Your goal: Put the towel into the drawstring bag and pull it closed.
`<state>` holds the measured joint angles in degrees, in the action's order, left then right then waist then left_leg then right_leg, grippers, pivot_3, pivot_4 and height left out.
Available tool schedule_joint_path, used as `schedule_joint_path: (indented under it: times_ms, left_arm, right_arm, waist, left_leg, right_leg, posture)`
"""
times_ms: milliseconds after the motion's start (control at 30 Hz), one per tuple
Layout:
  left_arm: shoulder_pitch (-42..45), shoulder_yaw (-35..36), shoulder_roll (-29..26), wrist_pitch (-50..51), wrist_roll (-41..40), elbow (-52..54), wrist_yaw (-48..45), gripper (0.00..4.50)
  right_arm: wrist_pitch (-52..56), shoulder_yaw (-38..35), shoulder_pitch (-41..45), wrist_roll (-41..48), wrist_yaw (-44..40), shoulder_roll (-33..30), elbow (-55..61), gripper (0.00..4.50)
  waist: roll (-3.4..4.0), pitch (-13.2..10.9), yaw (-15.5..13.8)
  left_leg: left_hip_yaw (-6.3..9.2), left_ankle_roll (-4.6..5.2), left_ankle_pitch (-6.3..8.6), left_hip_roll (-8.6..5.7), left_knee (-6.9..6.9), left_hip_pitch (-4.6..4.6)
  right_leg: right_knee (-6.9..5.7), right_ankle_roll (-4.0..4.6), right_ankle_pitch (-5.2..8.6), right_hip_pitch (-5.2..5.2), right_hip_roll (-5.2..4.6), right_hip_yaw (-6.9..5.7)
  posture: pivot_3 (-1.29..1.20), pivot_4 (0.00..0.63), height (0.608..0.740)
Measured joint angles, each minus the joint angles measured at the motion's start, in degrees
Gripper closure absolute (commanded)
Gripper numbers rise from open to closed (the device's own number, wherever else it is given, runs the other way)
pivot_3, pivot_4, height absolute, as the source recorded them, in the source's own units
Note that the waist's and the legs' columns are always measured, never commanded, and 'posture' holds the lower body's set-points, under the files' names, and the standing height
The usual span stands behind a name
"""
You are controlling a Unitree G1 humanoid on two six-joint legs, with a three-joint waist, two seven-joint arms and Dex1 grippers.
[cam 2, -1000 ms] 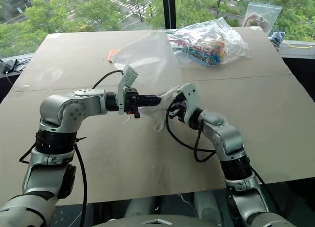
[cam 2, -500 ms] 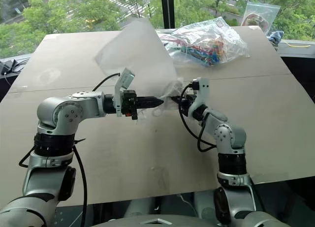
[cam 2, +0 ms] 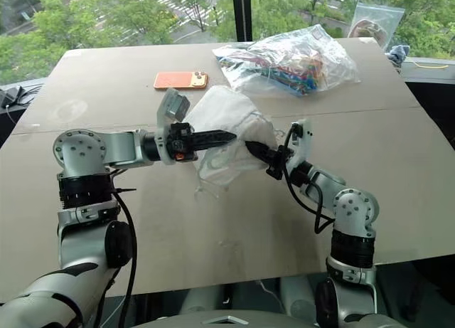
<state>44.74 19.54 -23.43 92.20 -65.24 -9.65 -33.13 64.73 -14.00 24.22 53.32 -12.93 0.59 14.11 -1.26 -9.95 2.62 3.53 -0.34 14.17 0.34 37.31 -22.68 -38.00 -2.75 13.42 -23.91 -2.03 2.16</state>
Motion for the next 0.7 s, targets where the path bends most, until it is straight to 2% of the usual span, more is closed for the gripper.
schedule_joint_path:
  times_ms: [100,267,333,400,500,600,633,700]
  left_arm:
    - [-0.43,0.62,2.67,0.08,-0.64,0.18,3.05,4.5]
    - [0.09,2.09,6.13,0.23,-1.91,0.31,7.53,4.5]
    - [0.06,2.87,6.17,0.21,-2.32,0.34,8.85,4.5]
    - [-0.34,2.99,6.19,0.15,-2.66,1.13,9.58,4.5]
    - [-1.37,2.77,6.17,-0.03,-4.61,3.28,9.96,4.5]
    - [-3.18,2.42,5.36,-1.16,-5.75,5.75,10.28,4.5]
    - [-4.1,2.17,4.94,-1.63,-5.63,6.83,10.29,4.5]
    - [-5.72,0.57,3.6,-2.62,-4.17,8.07,9.97,4.5]
  right_arm:
    - [-2.76,3.74,1.42,-3.44,0.39,1.04,-2.39,4.48]
    - [-14.58,22.48,4.36,-18.78,-3.83,-1.83,-7.66,4.48]
    - [-18.76,24.61,4.89,-22.65,-5.21,-1.76,-10.7,4.48]
    - [-19.93,23.35,4.91,-22.0,-6.13,0.48,-12.19,4.48]
    - [-18.52,17.45,4.99,-15.68,-6.49,5.7,-12.97,4.48]
    - [-17.41,15.29,5.01,-13.25,-6.52,6.38,-14.13,4.48]
    - [-17.43,15.34,5.02,-13.55,-6.6,5.86,-14.92,3.49]
    - [-17.58,15.77,5.0,-14.48,-6.96,4.32,-15.19,2.82]
  waist:
    - [0.0,0.0,0.02]
    - [0.0,0.0,-0.07]
    - [-0.01,0.0,-0.12]
    - [-0.02,0.0,-0.15]
    - [-0.02,0.0,-0.18]
    - [-0.01,0.0,-0.23]
    - [-0.01,0.0,-0.22]
    - [-0.01,0.0,-0.21]
  left_leg:
    - [-0.02,0.0,0.0,0.02,0.0,0.01]
    - [-0.09,-0.02,-0.01,-0.04,0.02,-0.03]
    - [-0.07,-0.16,-0.09,-0.05,0.02,-0.05]
    - [-0.05,-0.25,-0.14,-0.04,0.01,-0.07]
    - [0.03,-0.26,-0.14,-0.01,-0.01,-0.07]
    - [0.03,-0.22,-0.12,-0.04,-0.01,-0.06]
    - [0.0,-0.18,-0.09,-0.04,-0.01,-0.06]
    - [-0.03,-0.18,-0.09,-0.06,-0.01,-0.06]
  right_leg:
    - [-0.02,0.01,0.0,-0.01,0.05,0.01]
    - [0.05,-0.01,-0.01,0.0,-0.01,0.05]
    - [0.06,-0.01,-0.01,-0.01,-0.04,0.05]
    - [0.06,-0.01,-0.01,-0.02,-0.05,0.04]
    - [0.05,0.0,-0.01,-0.03,-0.05,0.02]
    - [0.05,0.0,-0.02,-0.02,-0.08,0.03]
    - [0.05,0.0,-0.02,-0.02,-0.08,0.04]
    - [0.06,0.0,-0.01,-0.02,-0.08,0.03]
  posture:
    - [0.0,0.15,0.74]
    - [0.0,0.15,0.74]
    - [0.0,0.15,0.74]
    - [0.0,0.15,0.74]
    - [0.0,0.15,0.74]
    - [0.0,0.15,0.74]
    - [0.0,0.15,0.74]
    - [0.0,0.15,0.74]
